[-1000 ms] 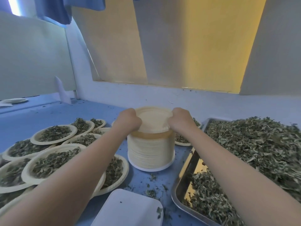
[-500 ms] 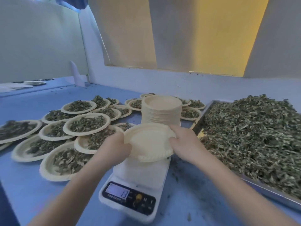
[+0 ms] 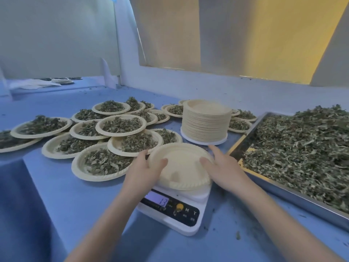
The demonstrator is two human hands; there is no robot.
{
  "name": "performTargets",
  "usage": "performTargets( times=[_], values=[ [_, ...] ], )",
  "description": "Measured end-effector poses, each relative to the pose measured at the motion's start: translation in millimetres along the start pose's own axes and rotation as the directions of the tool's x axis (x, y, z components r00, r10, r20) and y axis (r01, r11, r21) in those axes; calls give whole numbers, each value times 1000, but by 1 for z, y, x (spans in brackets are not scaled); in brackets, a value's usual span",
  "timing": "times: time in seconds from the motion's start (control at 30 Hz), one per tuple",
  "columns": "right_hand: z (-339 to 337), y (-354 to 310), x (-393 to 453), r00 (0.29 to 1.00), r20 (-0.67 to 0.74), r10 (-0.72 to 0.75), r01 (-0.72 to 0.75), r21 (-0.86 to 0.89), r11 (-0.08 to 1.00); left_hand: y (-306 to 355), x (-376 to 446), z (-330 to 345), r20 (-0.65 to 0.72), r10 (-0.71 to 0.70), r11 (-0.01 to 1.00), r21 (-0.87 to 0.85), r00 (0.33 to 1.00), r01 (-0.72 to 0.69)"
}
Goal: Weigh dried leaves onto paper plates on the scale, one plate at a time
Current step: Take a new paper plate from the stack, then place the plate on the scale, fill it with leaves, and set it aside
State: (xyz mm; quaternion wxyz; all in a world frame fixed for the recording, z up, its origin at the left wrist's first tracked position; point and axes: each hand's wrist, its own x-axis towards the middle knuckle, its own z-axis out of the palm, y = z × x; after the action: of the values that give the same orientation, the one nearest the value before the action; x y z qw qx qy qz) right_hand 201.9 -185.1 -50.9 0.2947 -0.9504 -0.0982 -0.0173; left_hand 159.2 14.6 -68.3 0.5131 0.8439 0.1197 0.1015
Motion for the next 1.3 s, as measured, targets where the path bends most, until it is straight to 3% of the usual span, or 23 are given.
performTargets(
  times=[0.1, 0.23, 0.47, 0.63, 0.77, 0.83, 0.93, 1.03, 1.2, 1.3],
  values=[
    [-3, 5, 2, 999, -38, 20, -14, 130, 991, -14, -4, 0, -37, -8, 967, -253, 999, -2],
    [-3, 10, 1, 997, -67, 38, -27, 160, 987, -21, -5, -6, 12, -77, 883, -464, 997, 74],
    [-3, 10, 0, 996, -83, 32, -19, 148, 989, -27, -10, -8, -47, -39, 876, -482, 998, 12],
    [-3, 8, -2, 997, -69, 24, -14, 145, 989, -29, -14, -7, -162, 35, 921, -378, 986, -94],
    [-11, 4, -6, 997, 76, -32, 26, 86, 996, -30, -15, -8, -268, 142, 972, -143, 953, -185],
    [-16, 0, -9, 992, 111, -65, 55, 87, 995, -27, -17, -7, -347, 242, 964, -18, 906, -265],
    [-21, -3, -10, 990, 104, -100, 89, 106, 990, -8, -23, -3, -423, 475, 880, 248, 772, -405],
    [-27, -4, -10, 989, 85, -123, 113, 118, 987, 28, -25, 9, -312, 650, 752, 397, 693, -526],
    [-54, 17, -17, 986, -57, -158, 166, 198, 966, 88, -27, 67, -32, 613, 766, 266, 789, -585],
    [-81, 53, -24, 984, -135, -117, 135, 135, 982, 117, -28, 116, 189, 545, 786, 224, 817, -576]
  ],
)
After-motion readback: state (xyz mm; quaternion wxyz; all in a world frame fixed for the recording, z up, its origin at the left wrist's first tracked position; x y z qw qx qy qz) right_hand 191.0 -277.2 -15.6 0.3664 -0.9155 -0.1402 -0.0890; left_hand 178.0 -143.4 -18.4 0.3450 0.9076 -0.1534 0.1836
